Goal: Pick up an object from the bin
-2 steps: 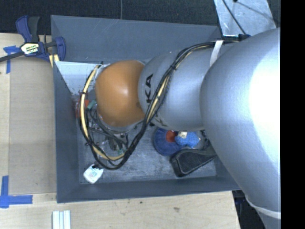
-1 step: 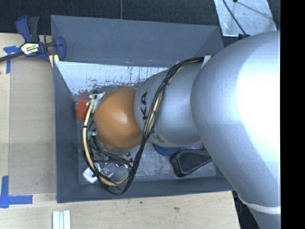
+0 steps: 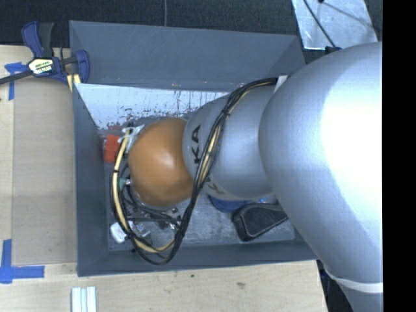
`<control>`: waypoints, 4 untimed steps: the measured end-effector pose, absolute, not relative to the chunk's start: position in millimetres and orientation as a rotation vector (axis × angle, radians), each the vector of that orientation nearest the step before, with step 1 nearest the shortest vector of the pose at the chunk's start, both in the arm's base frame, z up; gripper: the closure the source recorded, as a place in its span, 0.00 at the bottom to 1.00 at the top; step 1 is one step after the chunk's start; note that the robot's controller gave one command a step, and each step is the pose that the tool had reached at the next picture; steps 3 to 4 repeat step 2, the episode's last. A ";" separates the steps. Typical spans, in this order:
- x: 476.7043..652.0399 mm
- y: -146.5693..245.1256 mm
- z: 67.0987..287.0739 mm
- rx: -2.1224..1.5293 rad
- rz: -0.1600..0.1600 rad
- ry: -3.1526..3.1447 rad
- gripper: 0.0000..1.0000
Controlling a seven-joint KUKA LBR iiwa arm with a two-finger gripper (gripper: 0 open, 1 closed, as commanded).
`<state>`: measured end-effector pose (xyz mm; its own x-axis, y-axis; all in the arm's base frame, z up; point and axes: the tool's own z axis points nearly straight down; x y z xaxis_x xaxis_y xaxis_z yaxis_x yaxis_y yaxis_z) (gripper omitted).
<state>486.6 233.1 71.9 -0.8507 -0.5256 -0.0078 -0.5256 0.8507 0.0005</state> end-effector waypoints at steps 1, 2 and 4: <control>524.7 232.4 165.7 -0.918 0.002 2.991 1.00; 517.4 194.4 233.9 -0.842 -0.001 3.016 1.00; 517.4 194.4 233.9 -0.842 -0.001 3.016 1.00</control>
Offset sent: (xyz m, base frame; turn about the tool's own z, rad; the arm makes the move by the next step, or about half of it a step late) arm 0.0343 -0.0010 0.0887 -0.0445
